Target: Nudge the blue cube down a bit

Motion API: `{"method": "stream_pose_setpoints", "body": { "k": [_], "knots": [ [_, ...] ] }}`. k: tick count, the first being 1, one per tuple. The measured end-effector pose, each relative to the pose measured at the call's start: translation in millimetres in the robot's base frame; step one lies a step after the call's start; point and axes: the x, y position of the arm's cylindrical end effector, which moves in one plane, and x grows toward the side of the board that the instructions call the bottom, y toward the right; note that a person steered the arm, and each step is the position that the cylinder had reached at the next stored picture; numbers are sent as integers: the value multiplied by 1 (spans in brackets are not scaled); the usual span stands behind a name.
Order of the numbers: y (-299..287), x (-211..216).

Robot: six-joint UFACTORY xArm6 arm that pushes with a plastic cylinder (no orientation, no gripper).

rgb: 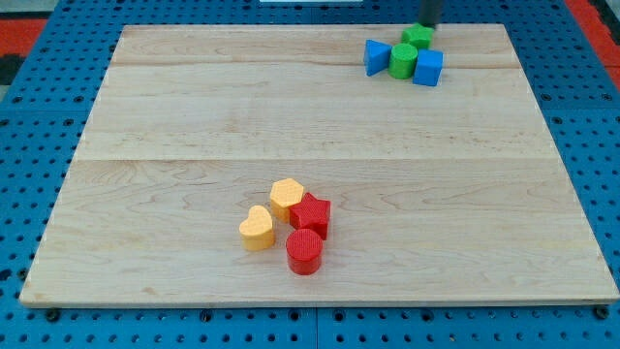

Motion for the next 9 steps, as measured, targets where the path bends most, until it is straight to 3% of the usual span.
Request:
{"method": "stream_pose_setpoints", "body": {
  "k": [1,5,7,9],
  "knots": [
    [-24,-4],
    [-28,-6],
    [55,8],
    [52,43]
  ]
}}
